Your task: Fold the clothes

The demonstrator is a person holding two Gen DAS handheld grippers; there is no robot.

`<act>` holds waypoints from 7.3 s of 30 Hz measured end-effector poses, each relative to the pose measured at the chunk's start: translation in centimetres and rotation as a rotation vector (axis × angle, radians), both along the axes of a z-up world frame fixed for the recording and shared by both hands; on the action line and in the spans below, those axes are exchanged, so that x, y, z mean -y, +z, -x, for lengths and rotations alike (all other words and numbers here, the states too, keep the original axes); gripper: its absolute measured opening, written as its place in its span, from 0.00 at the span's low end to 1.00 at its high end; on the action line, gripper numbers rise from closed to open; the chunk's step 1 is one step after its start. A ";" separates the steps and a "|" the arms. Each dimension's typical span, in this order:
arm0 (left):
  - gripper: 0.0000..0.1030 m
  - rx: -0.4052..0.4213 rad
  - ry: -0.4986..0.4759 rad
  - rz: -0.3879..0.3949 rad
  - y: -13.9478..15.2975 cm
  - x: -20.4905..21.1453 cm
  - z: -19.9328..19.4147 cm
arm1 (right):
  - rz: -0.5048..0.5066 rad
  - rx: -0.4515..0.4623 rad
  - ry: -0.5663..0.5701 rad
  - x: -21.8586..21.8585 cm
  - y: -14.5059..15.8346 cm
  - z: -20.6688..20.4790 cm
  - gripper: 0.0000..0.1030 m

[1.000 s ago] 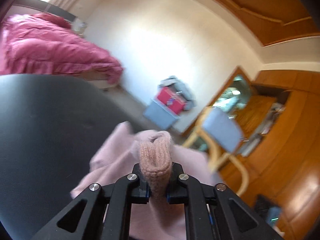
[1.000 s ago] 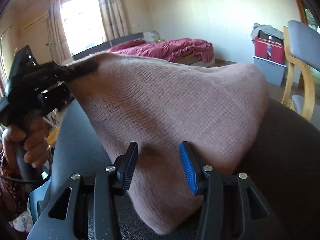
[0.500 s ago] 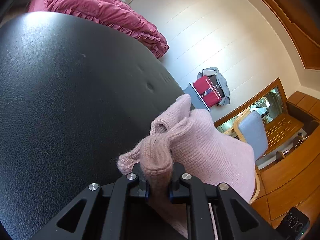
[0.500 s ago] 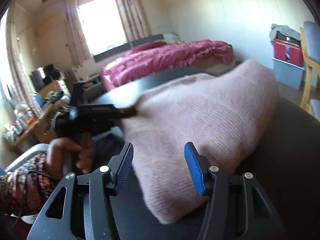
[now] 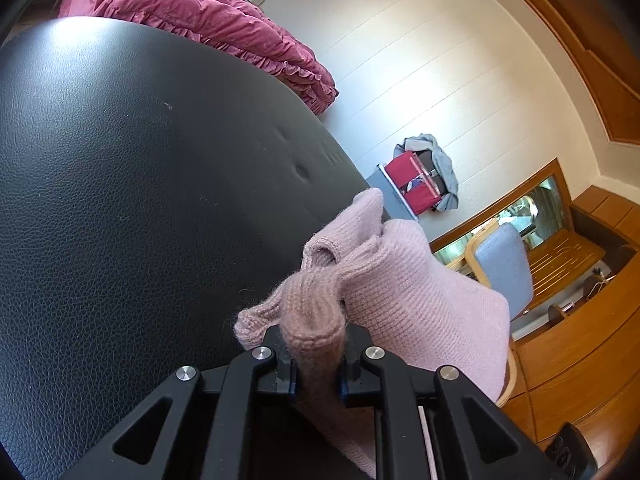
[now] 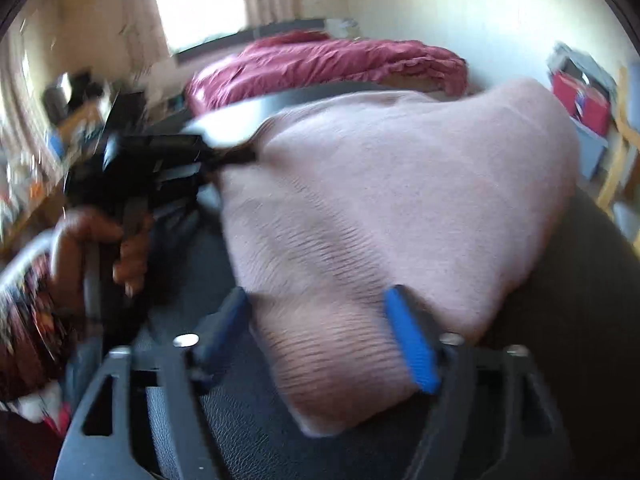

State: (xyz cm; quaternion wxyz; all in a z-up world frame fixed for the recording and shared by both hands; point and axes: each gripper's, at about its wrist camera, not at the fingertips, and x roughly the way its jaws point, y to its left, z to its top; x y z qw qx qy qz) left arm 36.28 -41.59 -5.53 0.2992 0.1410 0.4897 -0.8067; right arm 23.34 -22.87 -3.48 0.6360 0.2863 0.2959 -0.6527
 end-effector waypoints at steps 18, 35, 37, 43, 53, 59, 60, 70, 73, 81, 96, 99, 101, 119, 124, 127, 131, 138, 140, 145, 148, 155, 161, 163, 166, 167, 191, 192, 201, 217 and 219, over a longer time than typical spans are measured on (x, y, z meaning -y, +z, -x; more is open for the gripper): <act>0.16 -0.038 0.006 0.013 0.2 -5.8 -1.7 | 0.292 0.391 0.117 -8.8 3.7 10.0 0.76; 0.16 -0.112 -0.004 0.007 -0.7 -5.4 -2.0 | 0.021 0.173 -0.013 0.5 0.2 2.1 0.22; 0.17 -0.137 -0.004 -0.013 -0.6 -5.3 -2.7 | 0.022 0.150 -0.007 0.6 -0.2 2.0 0.22; 0.21 -0.082 0.110 0.069 3.3 -3.6 -4.9 | 0.045 0.236 -0.016 -0.6 -0.4 3.5 0.22; 0.31 0.068 -0.340 0.051 7.0 3.3 10.2 | 0.051 0.252 -0.013 1.0 -0.6 2.7 0.23; 0.35 0.195 -0.400 0.014 5.0 3.9 14.3 | 0.053 0.274 -0.010 1.4 -0.7 3.0 0.23; 0.35 0.218 -0.401 0.035 5.1 3.7 14.5 | 0.053 0.274 -0.010 1.4 -0.7 3.0 0.23; 0.35 0.317 -0.469 0.057 5.2 5.0 16.0 | 0.054 0.287 -0.003 2.1 -0.7 3.2 0.26; 0.36 0.303 -0.482 0.050 4.3 5.2 16.2 | 0.054 0.291 -0.002 2.3 -0.7 3.3 0.26; 0.08 0.183 -0.339 -0.022 4.2 6.9 12.2 | 0.056 0.311 0.000 3.2 -0.7 3.6 0.26; 0.16 0.611 -0.198 0.374 3.3 3.3 15.1 | 0.055 0.320 0.007 5.7 -0.4 3.7 0.26; 0.24 0.598 -0.206 0.329 3.5 3.8 14.7 | 0.055 0.329 0.006 5.1 -0.3 4.2 0.26; 0.25 0.555 -0.191 0.260 4.0 4.0 14.2 | 0.055 0.320 0.004 4.6 -0.1 4.2 0.26; 0.23 0.634 -0.271 0.565 3.2 -4.3 15.8 | 0.053 0.287 -0.002 2.7 -0.6 5.1 0.26; 0.23 0.639 -0.226 0.585 3.4 -5.2 15.4 | 0.052 0.284 -0.001 2.9 -0.7 5.4 0.26; 0.23 0.578 -0.221 0.527 3.4 -4.4 14.5 | 0.052 0.277 -0.002 2.6 -0.8 5.1 0.26; 0.23 0.472 -0.236 0.418 3.1 -2.3 13.2 | 0.065 0.238 0.004 1.7 0.4 4.0 0.29; 0.23 0.455 -0.236 0.406 2.6 -2.1 13.1 | 0.316 0.097 -0.077 -0.5 5.9 5.2 0.39; 0.23 0.451 -0.236 0.405 2.5 -2.0 13.0 | 0.328 0.085 -0.151 0.6 6.1 7.0 0.39; 0.23 0.429 -0.235 0.390 2.2 -1.4 12.6 | 0.279 0.080 -0.248 4.5 5.1 10.8 0.37; 0.22 0.412 -0.226 0.371 2.1 -0.9 12.3 | 0.273 0.096 -0.320 6.4 3.8 13.2 0.31; 0.18 0.423 -0.188 0.368 2.0 -1.0 12.0 | 0.250 0.061 -0.404 8.1 1.9 15.1 0.25; 0.17 0.425 -0.161 0.367 2.0 -1.0 11.5 | 0.301 0.042 -0.377 5.5 3.2 13.4 0.28; 0.17 0.424 -0.148 0.363 2.0 -0.9 11.3 | 0.329 0.052 -0.363 3.8 4.1 12.5 0.29; 0.17 0.422 -0.139 0.359 1.9 -0.8 11.1 | 0.338 0.081 -0.323 2.4 4.6 11.3 0.32; 0.17 0.424 -0.140 0.361 1.9 -0.8 11.1 | 0.327 0.069 -0.323 2.3 4.4 11.2 0.33; 0.30 0.631 -0.209 0.554 2.0 -2.8 12.7 | 0.399 0.246 -0.345 1.1 7.0 16.0 0.20; 0.30 0.630 -0.209 0.555 2.0 -2.8 12.6 | 0.386 0.231 -0.347 1.8 7.3 16.4 0.20; 0.31 0.605 -0.206 0.534 1.8 -2.3 12.3 | 0.115 0.194 -0.350 11.8 2.7 20.3 0.12; 0.29 0.459 -0.177 0.483 4.1 -2.9 8.9 | 0.224 0.079 -0.217 2.6 5.2 7.6 0.15; 0.29 0.444 -0.204 0.537 4.6 -4.7 8.8 | 0.176 0.058 -0.217 2.8 3.1 6.3 0.15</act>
